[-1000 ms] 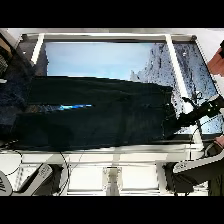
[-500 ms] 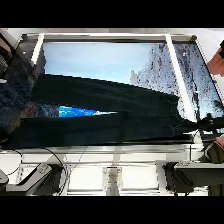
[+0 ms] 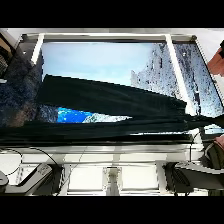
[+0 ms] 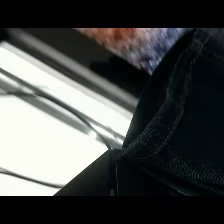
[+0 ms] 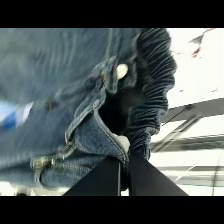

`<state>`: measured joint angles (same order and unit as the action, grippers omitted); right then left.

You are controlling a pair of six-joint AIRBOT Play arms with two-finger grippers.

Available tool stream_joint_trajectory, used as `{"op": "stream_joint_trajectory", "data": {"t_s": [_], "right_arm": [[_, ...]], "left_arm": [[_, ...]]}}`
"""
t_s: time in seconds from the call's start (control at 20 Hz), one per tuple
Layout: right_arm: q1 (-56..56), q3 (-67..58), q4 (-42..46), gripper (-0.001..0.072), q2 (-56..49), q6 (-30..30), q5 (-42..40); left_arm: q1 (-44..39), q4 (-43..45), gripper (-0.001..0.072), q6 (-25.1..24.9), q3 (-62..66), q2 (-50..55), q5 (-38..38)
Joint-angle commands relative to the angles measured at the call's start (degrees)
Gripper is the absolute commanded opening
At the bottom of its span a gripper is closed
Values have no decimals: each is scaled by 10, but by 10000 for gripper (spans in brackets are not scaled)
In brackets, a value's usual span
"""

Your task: Fold the clothes and pants, and hang the long-sleeved shirts on hangers.

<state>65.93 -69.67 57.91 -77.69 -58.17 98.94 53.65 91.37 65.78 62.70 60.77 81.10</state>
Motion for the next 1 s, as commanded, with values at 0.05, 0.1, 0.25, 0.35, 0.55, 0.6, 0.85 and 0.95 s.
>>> {"op": "stream_joint_trajectory", "data": {"t_s": [0.05, 0.1, 0.25, 0.35, 0.55, 0.6, 0.85, 0.95], "right_arm": [[-11, -15, 45, 23, 13, -72, -25], [-23, -15, 48, 23, 12, -79, -30], [-46, -28, 51, 23, 12, -131, -85], [-49, -38, 35, 24, 12, -175, -128], [-73, -38, 22, 24, 11, -201, -167], [-78, -38, 22, 24, 9, -214, -182], [-115, -38, 23, 24, -37, -239, -202], [-127, -38, 23, 25, -54, -241, -216]], "left_arm": [[-71, 4, 21, 31, 69, 43, -100], [-102, 4, 21, 51, 99, 67, -89], [-176, 3, 22, 118, 195, 142, -88], [-207, 3, 22, 155, 258, 195, -87], [-254, 3, 22, 201, 338, 270, -89], [-263, 3, 22, 204, 351, 280, -93], [-276, 4, 22, 221, 362, 293, -106], [-276, 5, 22, 222, 362, 293, -103]]}}
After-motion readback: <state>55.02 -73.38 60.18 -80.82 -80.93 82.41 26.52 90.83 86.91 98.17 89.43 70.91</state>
